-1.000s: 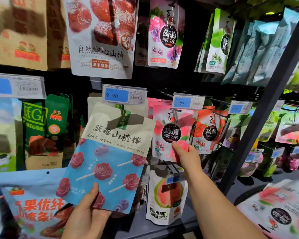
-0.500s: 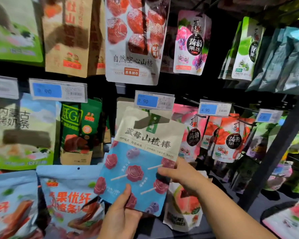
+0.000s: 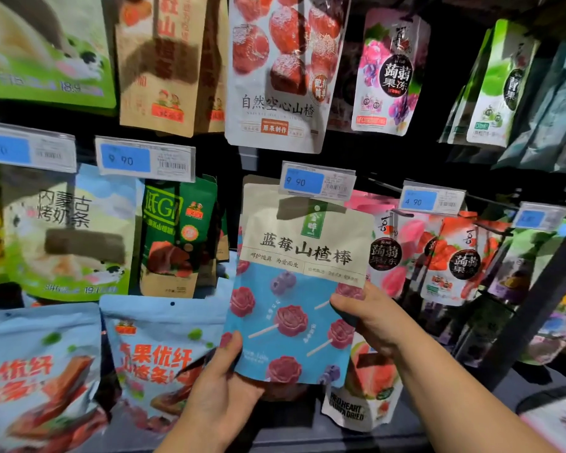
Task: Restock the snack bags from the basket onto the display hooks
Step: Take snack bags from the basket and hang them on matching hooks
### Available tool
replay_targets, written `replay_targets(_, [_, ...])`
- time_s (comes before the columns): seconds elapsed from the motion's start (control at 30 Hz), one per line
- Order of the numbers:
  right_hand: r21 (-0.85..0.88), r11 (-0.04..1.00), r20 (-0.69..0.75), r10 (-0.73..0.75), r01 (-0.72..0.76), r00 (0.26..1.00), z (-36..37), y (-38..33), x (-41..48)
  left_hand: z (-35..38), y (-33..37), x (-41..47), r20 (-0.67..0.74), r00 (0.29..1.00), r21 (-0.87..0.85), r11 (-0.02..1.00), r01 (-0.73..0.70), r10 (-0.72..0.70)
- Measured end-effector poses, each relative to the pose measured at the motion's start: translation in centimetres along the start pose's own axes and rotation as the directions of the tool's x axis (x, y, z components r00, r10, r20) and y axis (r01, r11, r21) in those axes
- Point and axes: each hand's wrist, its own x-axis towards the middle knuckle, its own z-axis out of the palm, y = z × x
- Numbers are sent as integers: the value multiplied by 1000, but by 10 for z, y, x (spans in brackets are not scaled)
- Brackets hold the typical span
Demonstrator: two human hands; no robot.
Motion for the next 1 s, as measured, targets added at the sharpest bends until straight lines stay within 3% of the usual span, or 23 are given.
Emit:
replay_targets(0.23, [-9,1000,-6,-16,16,1000,-5,-2,4,-6,11,-2,-80,994,329,943,-49,80])
replay_targets(0.63, [124,988,-230,-61,91,971,9,-8,0,21,1,6,-89,978,441,888,-131,188])
replay_targets(1.0, [119,985,-274,-86,123,958,11,-11,0,25,0,8,-89,970,452,877,-164,228])
